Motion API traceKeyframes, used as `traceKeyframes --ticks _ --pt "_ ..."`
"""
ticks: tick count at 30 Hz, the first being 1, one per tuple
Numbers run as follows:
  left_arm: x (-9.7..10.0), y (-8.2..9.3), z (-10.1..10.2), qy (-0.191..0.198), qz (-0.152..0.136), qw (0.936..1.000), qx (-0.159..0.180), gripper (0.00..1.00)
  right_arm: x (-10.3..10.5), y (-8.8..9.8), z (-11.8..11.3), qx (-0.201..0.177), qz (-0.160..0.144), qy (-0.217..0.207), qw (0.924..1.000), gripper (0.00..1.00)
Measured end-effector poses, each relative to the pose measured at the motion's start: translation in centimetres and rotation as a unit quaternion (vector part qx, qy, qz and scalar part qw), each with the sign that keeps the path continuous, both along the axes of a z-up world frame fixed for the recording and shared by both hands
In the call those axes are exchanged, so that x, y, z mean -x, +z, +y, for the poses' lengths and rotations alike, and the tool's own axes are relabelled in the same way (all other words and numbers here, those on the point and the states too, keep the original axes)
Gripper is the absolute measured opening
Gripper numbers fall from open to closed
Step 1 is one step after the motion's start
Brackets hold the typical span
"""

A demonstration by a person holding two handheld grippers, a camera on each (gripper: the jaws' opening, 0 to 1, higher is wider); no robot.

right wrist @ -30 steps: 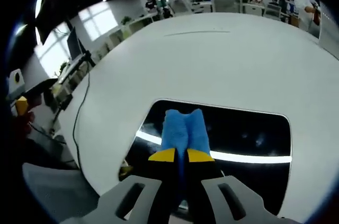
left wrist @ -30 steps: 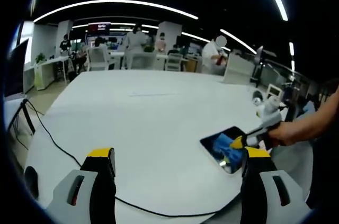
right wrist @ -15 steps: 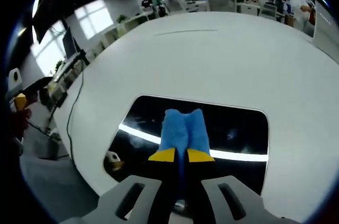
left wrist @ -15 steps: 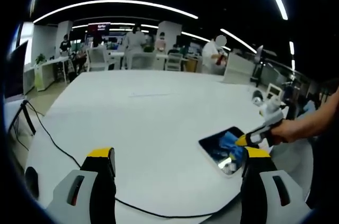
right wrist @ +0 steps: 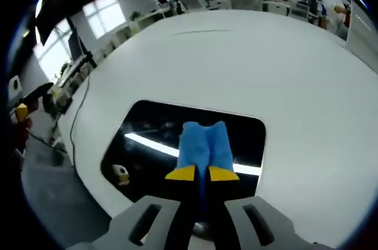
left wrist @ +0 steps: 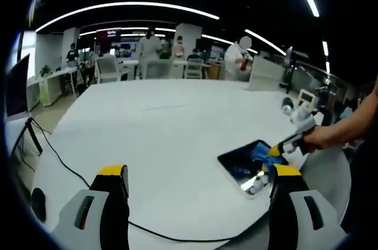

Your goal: Wipe the mirror surface with the cleaning cloth until all visible marks leave the cleaned area.

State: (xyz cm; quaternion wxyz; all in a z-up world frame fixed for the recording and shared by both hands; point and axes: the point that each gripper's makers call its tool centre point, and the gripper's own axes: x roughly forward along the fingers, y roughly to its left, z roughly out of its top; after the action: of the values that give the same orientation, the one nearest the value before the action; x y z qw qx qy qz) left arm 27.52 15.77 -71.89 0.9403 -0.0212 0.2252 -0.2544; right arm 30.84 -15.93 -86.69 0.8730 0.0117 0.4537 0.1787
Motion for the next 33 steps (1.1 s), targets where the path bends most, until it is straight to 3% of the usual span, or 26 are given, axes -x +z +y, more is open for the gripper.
traceKeyframes --ticks 4,8,13,26,33 --pt "-0.3 -0.6 0.2 -0.003 0.004 1.0 0.004 1.0 -0.1 0.0 -1.3 -0.013 -0.002 -0.028 0.9995 0.0" --pt "-0.5 -0.7 0.1 -0.008 0.006 0.9999 0.012 1.0 0.1 -0.1 -2.2 -0.003 -0.008 -0.04 0.9992 0.0" --pt "-0.5 -0.9 -0.1 -0.015 0.016 0.9996 0.016 1.0 0.0 -0.1 -3.2 -0.026 -0.006 -0.061 0.9978 0.0" --pt "-1.6 0.1 -1.2 -0.04 0.017 0.999 0.014 1.0 0.2 -0.1 -4.2 -0.001 0.014 -0.072 0.9973 0.0" --pt "-2.3 -0.2 -1.2 -0.047 0.012 0.9988 0.009 1.0 -0.1 0.0 -4.3 0.003 0.0 -0.079 0.9969 0.0"
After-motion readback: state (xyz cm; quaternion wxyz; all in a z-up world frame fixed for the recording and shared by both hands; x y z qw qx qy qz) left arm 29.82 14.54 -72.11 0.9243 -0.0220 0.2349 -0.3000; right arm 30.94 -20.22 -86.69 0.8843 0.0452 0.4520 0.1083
